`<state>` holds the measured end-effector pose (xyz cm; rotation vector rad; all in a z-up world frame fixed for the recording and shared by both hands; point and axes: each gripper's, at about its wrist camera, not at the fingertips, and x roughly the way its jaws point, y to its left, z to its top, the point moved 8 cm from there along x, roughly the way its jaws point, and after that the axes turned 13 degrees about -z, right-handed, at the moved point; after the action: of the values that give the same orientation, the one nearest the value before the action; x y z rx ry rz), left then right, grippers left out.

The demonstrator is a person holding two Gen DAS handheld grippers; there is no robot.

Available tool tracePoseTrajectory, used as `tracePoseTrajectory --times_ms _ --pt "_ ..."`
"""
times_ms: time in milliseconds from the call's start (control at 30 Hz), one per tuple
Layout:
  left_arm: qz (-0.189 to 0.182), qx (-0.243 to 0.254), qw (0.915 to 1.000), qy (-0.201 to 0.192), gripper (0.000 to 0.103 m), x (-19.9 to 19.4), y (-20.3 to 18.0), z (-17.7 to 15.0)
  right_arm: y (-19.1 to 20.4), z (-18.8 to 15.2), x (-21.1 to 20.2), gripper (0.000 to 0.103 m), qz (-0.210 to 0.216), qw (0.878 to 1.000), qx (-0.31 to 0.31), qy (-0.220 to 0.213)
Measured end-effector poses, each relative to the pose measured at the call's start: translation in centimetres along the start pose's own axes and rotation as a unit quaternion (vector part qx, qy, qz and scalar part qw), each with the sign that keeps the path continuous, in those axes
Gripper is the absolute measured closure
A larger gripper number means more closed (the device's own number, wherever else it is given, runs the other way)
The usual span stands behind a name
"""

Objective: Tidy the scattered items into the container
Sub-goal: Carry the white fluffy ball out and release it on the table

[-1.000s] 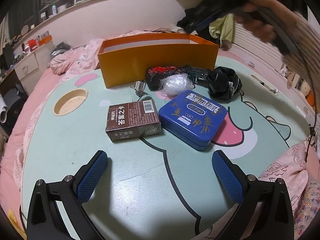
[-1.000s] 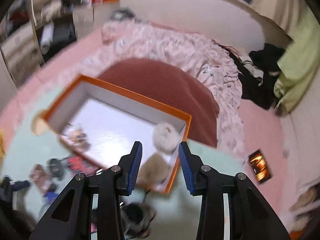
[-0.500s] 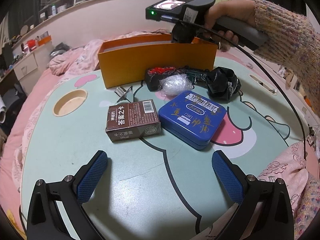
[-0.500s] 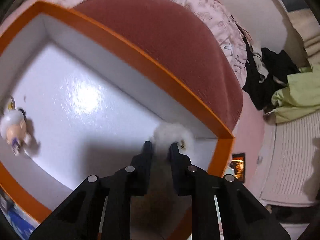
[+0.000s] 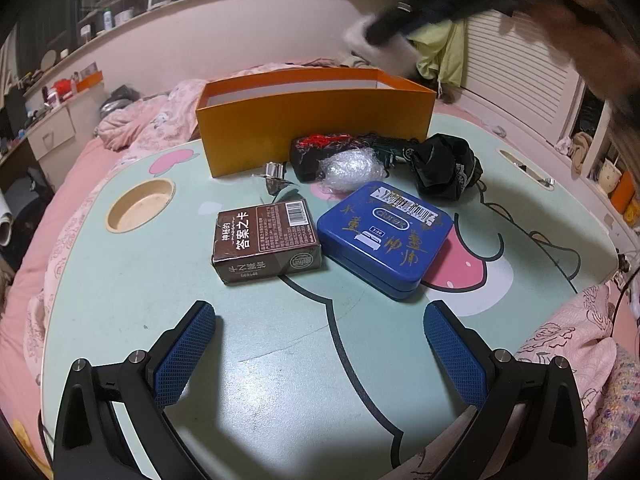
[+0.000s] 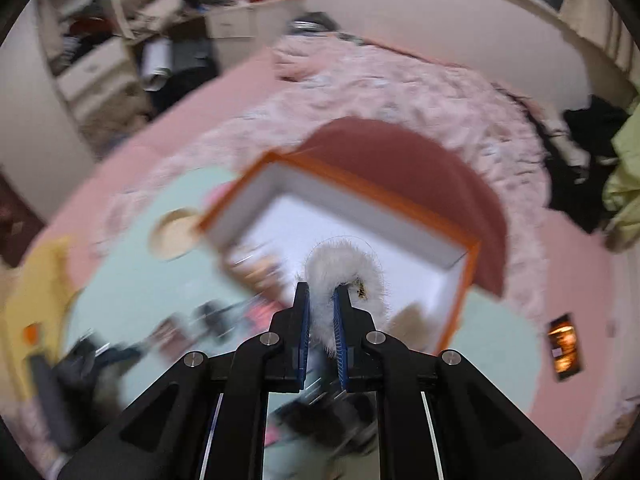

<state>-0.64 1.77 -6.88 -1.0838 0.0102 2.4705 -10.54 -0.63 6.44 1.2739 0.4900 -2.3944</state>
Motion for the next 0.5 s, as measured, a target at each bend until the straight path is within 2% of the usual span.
tracePoseTrajectory --times_ms 167,200,267,300,400,500 --pt "0.0 0.0 1.0 0.0 0.0 0.0 0.0 0.0 1.8 -4.8 1.5 0.088 0.059 0.997 0.022 0.051" --pt "0.0 0.0 1.0 0.0 0.0 0.0 0.0 0.0 1.8 -5.2 2.0 0.087 0.067 0.996 0.025 0.055" --pt "0.0 0.0 1.0 0.0 0.0 0.0 0.0 0.0 1.7 -5.5 2.1 0.079 0.062 0.997 0.033 0.038" --pt "0.0 0.0 1.0 0.0 0.0 0.0 0.0 0.0 1.4 -5.6 1.8 0.072 0.048 0.998 0.04 0.018" --pt "0.0 0.0 1.0 0.0 0.0 0.0 0.0 0.0 0.8 -6.1 0.4 0.025 0.027 0.997 0.064 -0.025" --pt "0.0 0.0 1.0 0.0 0.0 0.0 0.0 0.0 0.2 -7.5 -1.5 0.025 0.043 0.994 0.086 -0.061"
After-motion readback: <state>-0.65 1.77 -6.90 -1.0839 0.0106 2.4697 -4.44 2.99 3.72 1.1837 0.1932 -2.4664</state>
